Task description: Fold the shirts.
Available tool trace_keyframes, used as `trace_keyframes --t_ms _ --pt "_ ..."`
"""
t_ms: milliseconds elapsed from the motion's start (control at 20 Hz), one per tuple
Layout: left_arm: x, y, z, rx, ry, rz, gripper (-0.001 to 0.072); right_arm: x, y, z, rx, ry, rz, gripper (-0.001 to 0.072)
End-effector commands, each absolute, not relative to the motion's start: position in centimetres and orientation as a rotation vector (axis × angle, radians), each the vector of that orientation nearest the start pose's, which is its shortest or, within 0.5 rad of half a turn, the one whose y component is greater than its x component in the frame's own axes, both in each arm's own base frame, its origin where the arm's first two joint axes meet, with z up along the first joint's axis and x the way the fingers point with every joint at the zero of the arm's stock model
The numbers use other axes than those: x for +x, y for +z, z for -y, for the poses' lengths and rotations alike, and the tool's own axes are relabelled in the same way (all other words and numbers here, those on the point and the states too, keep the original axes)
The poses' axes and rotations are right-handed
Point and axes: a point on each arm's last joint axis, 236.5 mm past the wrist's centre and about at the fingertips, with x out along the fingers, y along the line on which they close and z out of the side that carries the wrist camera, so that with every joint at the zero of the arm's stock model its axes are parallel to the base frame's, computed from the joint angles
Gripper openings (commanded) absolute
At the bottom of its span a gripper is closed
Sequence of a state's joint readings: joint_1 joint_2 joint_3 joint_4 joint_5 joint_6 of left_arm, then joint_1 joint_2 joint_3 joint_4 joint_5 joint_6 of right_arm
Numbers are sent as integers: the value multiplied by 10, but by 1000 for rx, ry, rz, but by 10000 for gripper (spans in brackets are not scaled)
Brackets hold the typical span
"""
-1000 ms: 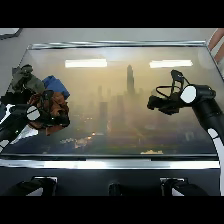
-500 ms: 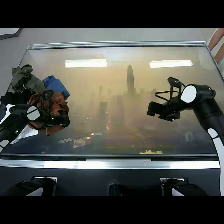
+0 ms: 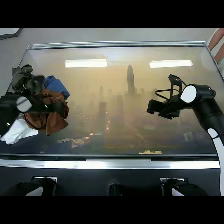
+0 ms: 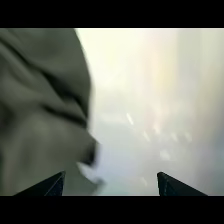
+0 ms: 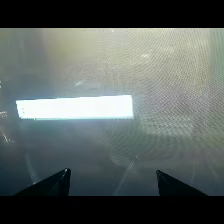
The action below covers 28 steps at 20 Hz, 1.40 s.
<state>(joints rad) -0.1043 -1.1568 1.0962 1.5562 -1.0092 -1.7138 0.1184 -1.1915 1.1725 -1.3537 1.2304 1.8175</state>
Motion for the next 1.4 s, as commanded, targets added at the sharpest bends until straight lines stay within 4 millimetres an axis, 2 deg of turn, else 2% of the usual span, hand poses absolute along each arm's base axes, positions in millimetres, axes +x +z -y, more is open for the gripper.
trace_keyframes --t_ms 0,50,100,200,300,450,600,650,750,800,850,900,950,1050,1100,1200,1250,1350 --pt "426 94 -48 -60 173 -1003 712 359 45 -91 330 78 -1278 633" --pt "419 78 -71 -119 230 -1087 712 360 45 -91 330 78 -1278 633" --pt "406 50 -85 -200 263 -1199 712 360 46 -91 331 78 -1275 633" --pt "386 -4 -89 -341 269 -1384 713 362 46 -91 333 78 -1267 633" --pt "384 -41 -79 -424 233 -1463 714 363 46 -91 333 79 -1265 633" --pt "388 -72 -66 -455 208 -1518 714 362 47 -93 340 83 -1268 633" --pt "396 -86 -58 -442 192 -1518 709 363 47 -94 343 85 -1264 633" --pt "396 -89 -53 -431 176 -1527 656 364 47 -94 344 85 -1260 633" --pt "395 -90 -44 -410 132 -1545 129 365 48 -94 345 85 -1253 633" --pt "395 -86 -37 -405 89 -1549 28 365 48 -94 344 85 -1254 633" --pt "400 -77 -30 -422 54 -1528 28 366 48 -93 343 85 -1251 632" --pt "413 -55 -17 -440 -17 -1464 28 367 48 -92 328 87 -1244 633" --pt "428 -25 -2 -444 -97 -1377 27 368 48 -87 276 96 -1236 633" --pt "449 58 30 -403 -221 -1151 27 371 46 -73 198 71 -1222 633" --pt "450 105 49 -366 -279 -1035 27 372 47 -66 170 54 -1218 633" --pt "430 183 89 -302 -373 -850 27 374 57 -59 143 38 -1200 633" --pt "411 213 111 -269 -429 -789 26 375 66 -58 137 40 -1186 633" --pt "374 249 154 -234 -536 -726 27 380 93 -57 135 44 -1123 633"
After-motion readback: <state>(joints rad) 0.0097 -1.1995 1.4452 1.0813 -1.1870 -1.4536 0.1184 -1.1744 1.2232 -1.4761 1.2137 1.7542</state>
